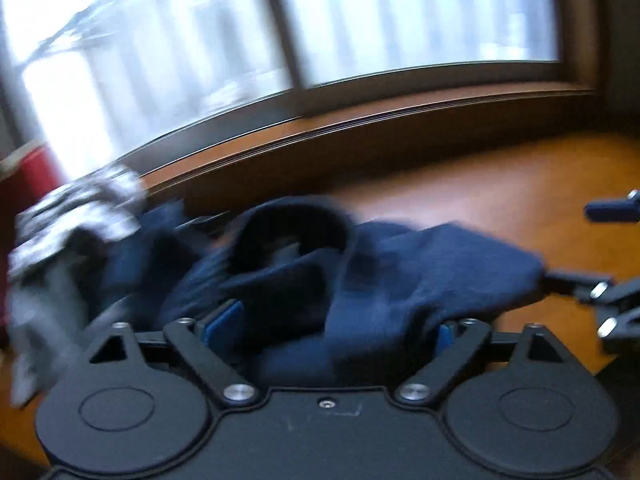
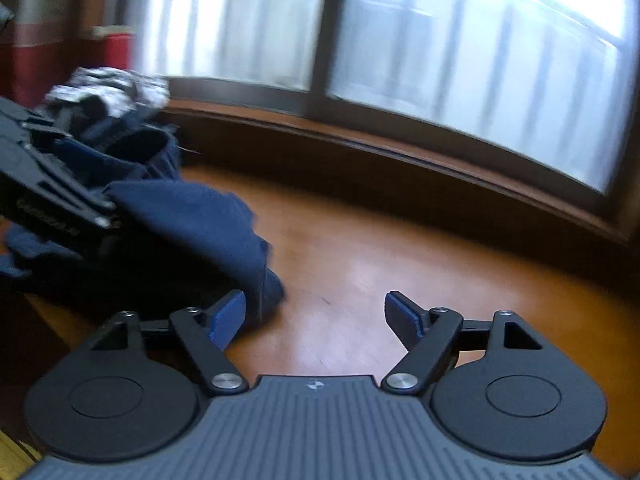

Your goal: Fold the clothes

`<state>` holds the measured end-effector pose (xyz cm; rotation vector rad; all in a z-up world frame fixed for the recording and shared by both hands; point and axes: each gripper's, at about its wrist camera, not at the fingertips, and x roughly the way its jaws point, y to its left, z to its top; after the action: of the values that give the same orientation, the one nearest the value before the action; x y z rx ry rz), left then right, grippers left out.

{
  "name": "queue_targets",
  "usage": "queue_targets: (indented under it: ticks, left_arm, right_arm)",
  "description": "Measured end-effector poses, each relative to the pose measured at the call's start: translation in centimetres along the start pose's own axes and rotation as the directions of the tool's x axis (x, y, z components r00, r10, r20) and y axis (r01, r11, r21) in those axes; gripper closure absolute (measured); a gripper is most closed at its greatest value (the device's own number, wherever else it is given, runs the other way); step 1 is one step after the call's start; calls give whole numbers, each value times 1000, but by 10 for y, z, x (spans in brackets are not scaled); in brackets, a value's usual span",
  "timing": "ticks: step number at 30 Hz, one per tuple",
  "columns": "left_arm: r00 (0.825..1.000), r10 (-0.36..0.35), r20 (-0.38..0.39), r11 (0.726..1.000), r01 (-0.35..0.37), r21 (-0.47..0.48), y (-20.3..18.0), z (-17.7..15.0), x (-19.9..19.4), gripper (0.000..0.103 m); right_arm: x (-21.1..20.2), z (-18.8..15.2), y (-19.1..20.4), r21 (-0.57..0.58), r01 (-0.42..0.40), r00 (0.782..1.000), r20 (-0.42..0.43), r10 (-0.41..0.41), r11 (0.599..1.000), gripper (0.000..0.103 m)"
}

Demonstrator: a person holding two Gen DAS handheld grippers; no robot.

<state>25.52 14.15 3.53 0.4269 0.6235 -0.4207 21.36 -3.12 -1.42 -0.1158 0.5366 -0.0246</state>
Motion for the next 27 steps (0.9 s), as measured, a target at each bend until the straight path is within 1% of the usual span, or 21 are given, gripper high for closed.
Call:
queue_targets:
  ticks: [2, 5, 6, 7, 10, 11, 12, 13, 15, 16, 20, 21, 22, 24, 25, 26, 27]
  left_arm:
    - [997, 66, -30, 997, -67, -24, 19, -7, 5, 6]
    - [985, 159, -63, 987, -161, -27, 44, -18, 25, 6]
    - [982, 176, -73, 984, -178, -23, 52, -20, 32, 6]
    - [982, 174, -74, 983, -177, -44, 63, -23, 35, 6]
    - [985, 160, -71, 979, -167, -117, 94, -32, 44, 6]
    - [987, 140, -84, 977, -152, -150, 102, -34, 51, 6]
    - [987, 122, -100, 974, -139, -179, 110, -45, 50, 6]
    - [988, 92, -120, 972, -115, -202, 115, -48, 58, 6]
    - [989, 25, -148, 974, -57, -219, 120, -50, 74, 6]
    - [989, 11, -146, 972, -45, -229, 119, -48, 76, 6]
    - [991, -34, -129, 962, -2, -272, 116, -40, 84, 4]
    - [991, -45, -124, 959, 8, -282, 115, -38, 86, 3]
    - [991, -56, -120, 956, 19, -293, 115, -36, 88, 2]
    - [991, -78, -110, 949, 40, -313, 113, -32, 92, 3]
    - [990, -89, -105, 945, 51, -324, 112, -30, 93, 8]
    - [990, -100, -100, 941, 61, -334, 111, -29, 95, 26]
    - [989, -111, -94, 936, 72, -344, 111, -27, 97, 38]
  right_arm:
    - [3, 5, 0, -12, -73, 997, 16, 74, 997, 22]
    - [5, 16, 4, -26, -169, 984, 45, 170, 985, 21]
    - [5, 20, 6, -34, -180, 983, 39, 181, 983, 21]
    - [5, 24, 8, -42, -187, 982, 30, 188, 982, 21]
    - [7, 35, 9, -44, -195, 981, -2, 195, 980, 21]
    - [9, 38, 7, -41, -210, 978, -5, 210, 977, 21]
    - [10, 40, 7, -33, -229, 973, -10, 229, 973, 21]
    - [10, 43, 7, -25, -247, 969, -14, 247, 969, 21]
    - [15, 47, 14, 4, -272, 962, -30, 272, 962, 20]
    - [19, 50, 19, 5, -291, 956, -38, 291, 957, 20]
    - [42, 55, 47, -74, -360, 932, -74, 355, 930, 14]
    - [52, 55, 55, -100, -382, 922, -102, 373, 919, 14]
    - [61, 54, 62, -123, -393, 917, -127, 378, 912, 14]
    - [78, 51, 75, -166, -408, 908, -174, 381, 898, 14]
    - [85, 48, 79, -182, -402, 910, -183, 371, 897, 14]
    - [90, 45, 82, -189, -388, 916, -186, 355, 902, 19]
    - [91, 42, 82, -184, -383, 918, -183, 351, 905, 27]
